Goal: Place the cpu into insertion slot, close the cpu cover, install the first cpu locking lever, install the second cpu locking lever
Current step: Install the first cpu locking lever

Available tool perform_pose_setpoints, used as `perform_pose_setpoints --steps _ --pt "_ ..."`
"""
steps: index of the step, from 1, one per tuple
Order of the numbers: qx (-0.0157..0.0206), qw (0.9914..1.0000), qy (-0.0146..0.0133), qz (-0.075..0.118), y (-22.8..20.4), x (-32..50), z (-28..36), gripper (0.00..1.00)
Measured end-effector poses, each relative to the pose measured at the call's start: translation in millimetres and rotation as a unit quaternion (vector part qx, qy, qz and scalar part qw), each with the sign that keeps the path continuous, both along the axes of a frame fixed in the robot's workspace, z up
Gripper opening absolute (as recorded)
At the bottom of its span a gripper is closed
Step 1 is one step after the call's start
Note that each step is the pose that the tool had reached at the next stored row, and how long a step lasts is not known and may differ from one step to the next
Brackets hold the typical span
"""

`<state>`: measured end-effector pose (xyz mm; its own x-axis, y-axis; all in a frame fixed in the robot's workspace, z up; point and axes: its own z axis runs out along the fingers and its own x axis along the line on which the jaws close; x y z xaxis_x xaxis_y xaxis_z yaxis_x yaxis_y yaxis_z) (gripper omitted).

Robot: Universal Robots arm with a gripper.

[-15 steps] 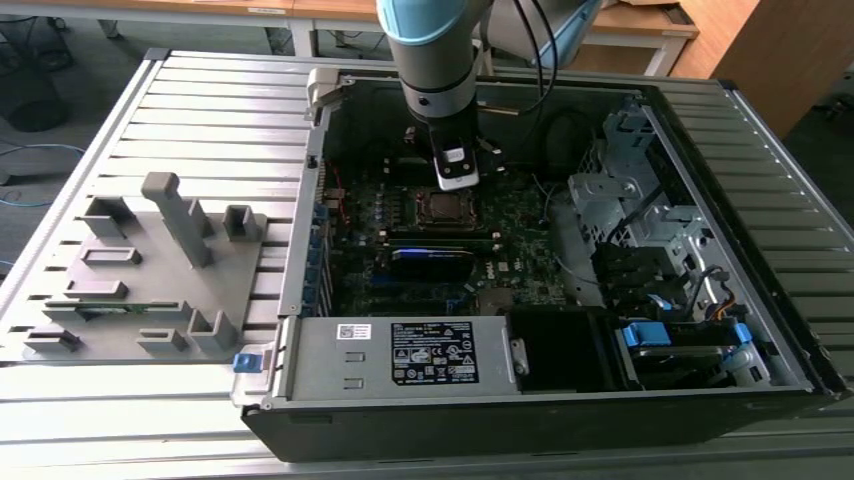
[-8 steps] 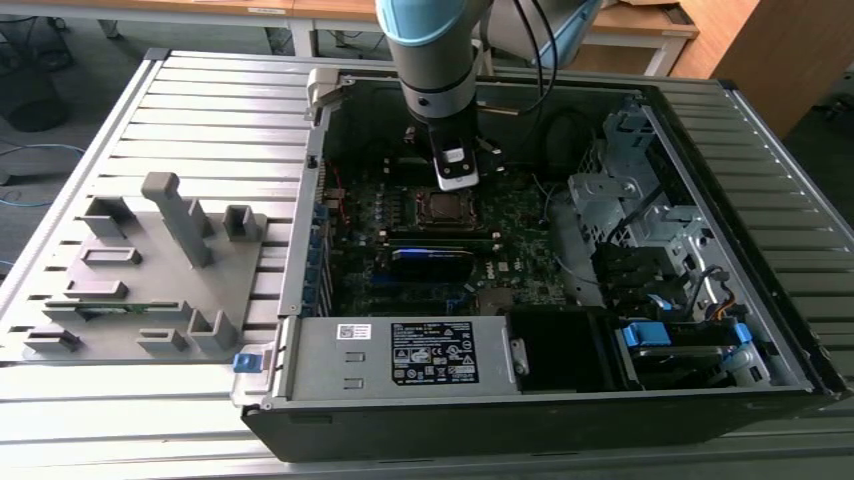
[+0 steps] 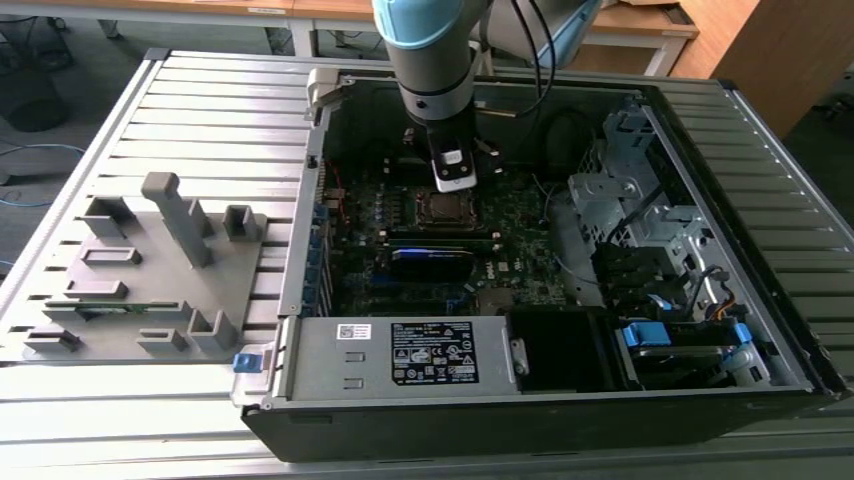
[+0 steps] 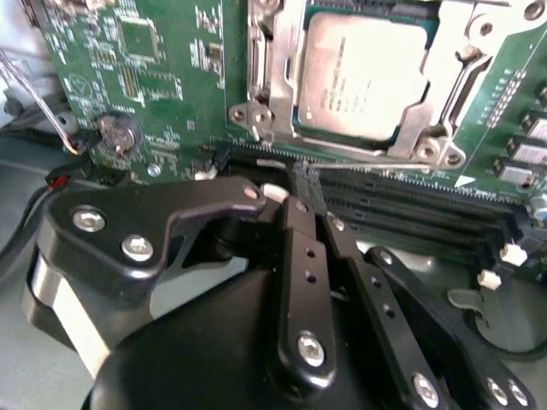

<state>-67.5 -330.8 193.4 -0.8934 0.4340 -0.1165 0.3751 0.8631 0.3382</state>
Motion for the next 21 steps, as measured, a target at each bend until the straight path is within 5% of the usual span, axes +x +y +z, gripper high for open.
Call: perform_pose_setpoints --steps 8,21 --pt "-0.0008 1.0 -0.0001 0.0 0.0 1.6 -0.4 0.11" --pt "-0.0147 0.99989 -0.0011 0.0 -0.9 4.1 -1.6 0.11"
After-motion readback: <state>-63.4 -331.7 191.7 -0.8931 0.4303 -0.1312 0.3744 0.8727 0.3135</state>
